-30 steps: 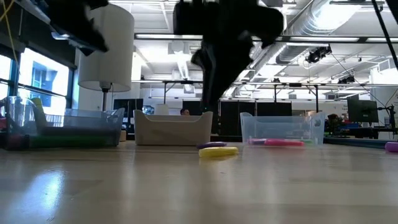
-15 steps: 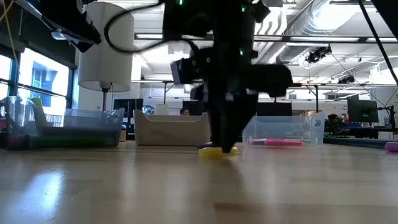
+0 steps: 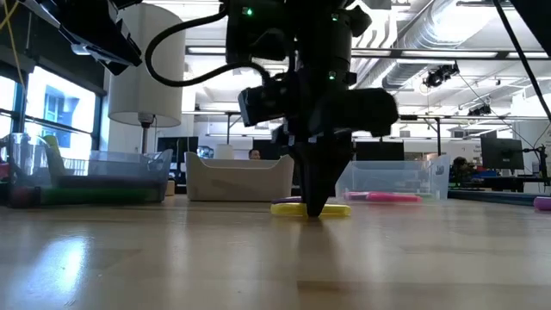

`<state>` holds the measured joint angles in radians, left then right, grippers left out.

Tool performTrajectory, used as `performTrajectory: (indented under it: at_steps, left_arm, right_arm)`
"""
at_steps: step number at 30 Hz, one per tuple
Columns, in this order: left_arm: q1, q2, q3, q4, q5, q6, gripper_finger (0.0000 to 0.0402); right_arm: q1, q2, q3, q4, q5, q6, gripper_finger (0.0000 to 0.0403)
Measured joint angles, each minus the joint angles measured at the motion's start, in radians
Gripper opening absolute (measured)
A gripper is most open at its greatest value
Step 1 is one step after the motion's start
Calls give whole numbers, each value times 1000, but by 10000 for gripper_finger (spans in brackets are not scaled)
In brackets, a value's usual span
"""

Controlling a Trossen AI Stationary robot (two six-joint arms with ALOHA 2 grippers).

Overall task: Pick & Place Markers
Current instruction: Put the yellow pen into the transparent bin

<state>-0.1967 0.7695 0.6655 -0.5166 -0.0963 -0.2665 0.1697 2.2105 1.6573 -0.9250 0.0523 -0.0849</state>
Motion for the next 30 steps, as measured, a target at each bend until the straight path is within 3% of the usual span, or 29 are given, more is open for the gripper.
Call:
performTrajectory:
  at_steps: [7, 15, 23, 30]
  left_arm:
    - [0, 8, 0, 1, -2, 0, 1]
    - [0, 10, 0, 12, -2, -30, 1]
    - [0, 61, 2, 152, -17, -54, 1]
    - [0, 182, 2, 331, -66, -57, 1]
  right_arm:
    - [-24, -26, -5, -56, -9, 112, 26]
    - [-70, -182, -6, -214, -32, 111, 26]
    - [-134, -469, -5, -292, 105, 107, 27]
    - [-305, -637, -16, -344, 184, 103, 26]
